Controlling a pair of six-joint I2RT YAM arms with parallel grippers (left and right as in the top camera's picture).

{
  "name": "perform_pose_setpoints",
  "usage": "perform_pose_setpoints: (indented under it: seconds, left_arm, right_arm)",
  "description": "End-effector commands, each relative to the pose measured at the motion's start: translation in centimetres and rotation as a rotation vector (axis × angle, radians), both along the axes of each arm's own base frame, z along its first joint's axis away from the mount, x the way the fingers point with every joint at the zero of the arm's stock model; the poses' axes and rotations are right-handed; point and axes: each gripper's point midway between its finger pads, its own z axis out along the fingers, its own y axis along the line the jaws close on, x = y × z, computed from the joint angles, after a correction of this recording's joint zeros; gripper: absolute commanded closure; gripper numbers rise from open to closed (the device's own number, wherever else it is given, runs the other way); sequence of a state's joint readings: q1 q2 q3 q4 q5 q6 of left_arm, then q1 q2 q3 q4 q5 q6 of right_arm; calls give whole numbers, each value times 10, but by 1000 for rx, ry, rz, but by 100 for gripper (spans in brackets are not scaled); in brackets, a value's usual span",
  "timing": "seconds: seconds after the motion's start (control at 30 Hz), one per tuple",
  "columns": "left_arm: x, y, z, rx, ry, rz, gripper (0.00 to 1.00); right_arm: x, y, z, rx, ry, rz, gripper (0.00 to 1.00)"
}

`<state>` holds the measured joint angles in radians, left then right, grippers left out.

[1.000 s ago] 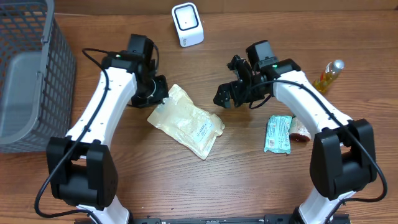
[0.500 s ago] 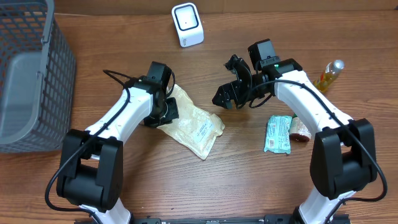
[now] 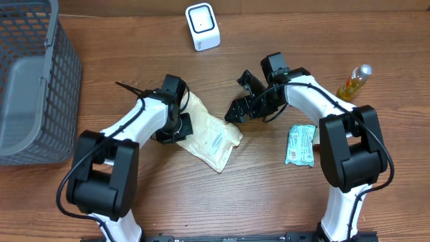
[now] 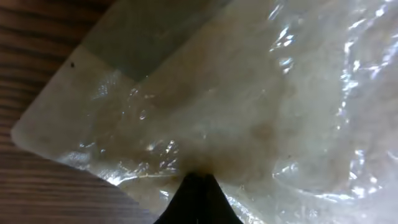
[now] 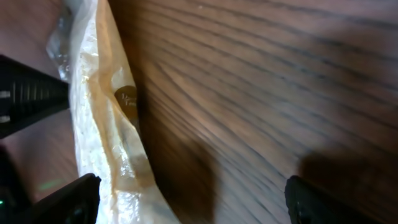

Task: Scan the item barcode

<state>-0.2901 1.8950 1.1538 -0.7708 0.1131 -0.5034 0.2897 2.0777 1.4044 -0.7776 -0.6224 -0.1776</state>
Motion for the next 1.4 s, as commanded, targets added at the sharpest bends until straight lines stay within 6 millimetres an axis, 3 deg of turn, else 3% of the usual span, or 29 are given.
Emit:
perform_pose_setpoints:
  seconds: [0.0,0.47,0.7,1.13,1.3,1.37]
  left_arm:
    - [-10,4,-21,27,61,18,96]
    - [-10,4,-24,20,67,19,96]
    - [-10,4,-24,20,67,19,95]
    - [-10,4,-24,20,67,19,95]
    - [-10,4,-24,20,66,19,93]
    - [-10,4,-24,20,66,19,91]
  right_arm:
    - [-4,14,7,92,22,29,13]
    - [-26,46,9,117,37,116,22]
    - [-39,63,9,110,36,166,22]
    - [-41,63,-8,63,38,175,23]
    - [-43,65,-11,74,53,176,45]
    - [-43,65,-11,74,52,176,49]
